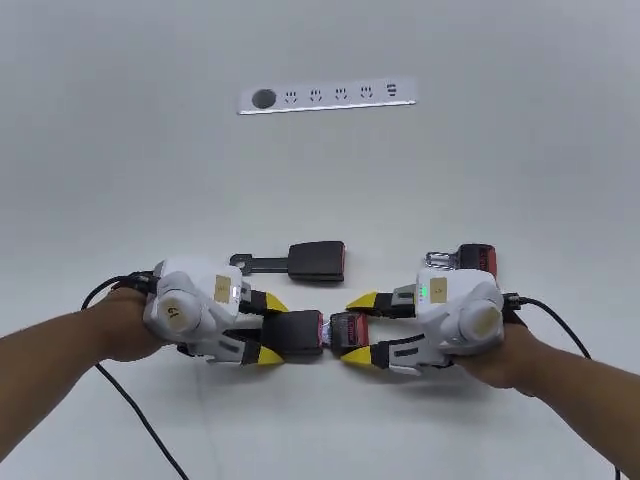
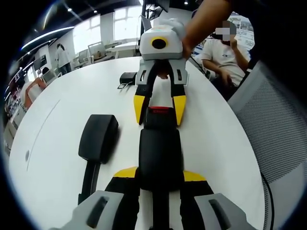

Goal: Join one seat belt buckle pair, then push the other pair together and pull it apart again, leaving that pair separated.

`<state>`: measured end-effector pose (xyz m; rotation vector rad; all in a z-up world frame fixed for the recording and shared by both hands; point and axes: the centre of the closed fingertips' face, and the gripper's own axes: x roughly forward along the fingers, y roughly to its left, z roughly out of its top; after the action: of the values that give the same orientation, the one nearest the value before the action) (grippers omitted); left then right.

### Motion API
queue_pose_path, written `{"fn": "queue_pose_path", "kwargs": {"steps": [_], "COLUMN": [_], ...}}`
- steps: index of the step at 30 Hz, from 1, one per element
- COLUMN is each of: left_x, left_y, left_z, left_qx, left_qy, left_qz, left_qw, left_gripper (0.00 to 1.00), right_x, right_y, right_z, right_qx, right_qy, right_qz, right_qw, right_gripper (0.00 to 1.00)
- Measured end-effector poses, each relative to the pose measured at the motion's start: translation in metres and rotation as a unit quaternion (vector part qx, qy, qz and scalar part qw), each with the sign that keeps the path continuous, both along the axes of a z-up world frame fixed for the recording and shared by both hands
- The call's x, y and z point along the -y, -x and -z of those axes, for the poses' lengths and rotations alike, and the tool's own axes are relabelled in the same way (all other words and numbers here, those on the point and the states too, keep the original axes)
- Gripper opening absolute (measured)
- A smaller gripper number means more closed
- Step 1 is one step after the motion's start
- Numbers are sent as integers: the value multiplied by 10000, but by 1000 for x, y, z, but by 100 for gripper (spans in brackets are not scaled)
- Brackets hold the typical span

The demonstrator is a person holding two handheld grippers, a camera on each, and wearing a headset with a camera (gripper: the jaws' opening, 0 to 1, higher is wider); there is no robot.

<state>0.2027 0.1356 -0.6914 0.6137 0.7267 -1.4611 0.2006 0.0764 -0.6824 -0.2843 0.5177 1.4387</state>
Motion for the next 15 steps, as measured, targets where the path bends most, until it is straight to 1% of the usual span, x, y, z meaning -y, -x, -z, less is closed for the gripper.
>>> {"fn": "queue_pose_path", "kwargs": {"steps": [7, 10, 13, 14, 15], "left_x": [-1, -1, 0, -1, 0], "left_y": [0, -1, -1, -1, -1], "left_z": [0, 1, 0, 0, 0], "left_qx": [3, 17, 27, 20, 28], "left_qy": [5, -51, -81, -95, -113], "left_qz": [-8, 1, 12, 2, 12], "left_qw": [10000, 10000, 10000, 10000, 9999], "left_gripper": [32, 33, 33, 33, 33], "right_x": [0, 0, -1, -2, -2], "right_y": [0, 0, 0, 1, 1], "right_z": [0, -1, -1, -1, -1], "right_qx": [32, 31, 28, 96, 109], "right_qy": [16, 13, 73, 151, 186], "right_qz": [-16, 3, -9, -71, -86], "right_qw": [10000, 10000, 10000, 9998, 9997], "right_gripper": [32, 33, 33, 33, 34]}}
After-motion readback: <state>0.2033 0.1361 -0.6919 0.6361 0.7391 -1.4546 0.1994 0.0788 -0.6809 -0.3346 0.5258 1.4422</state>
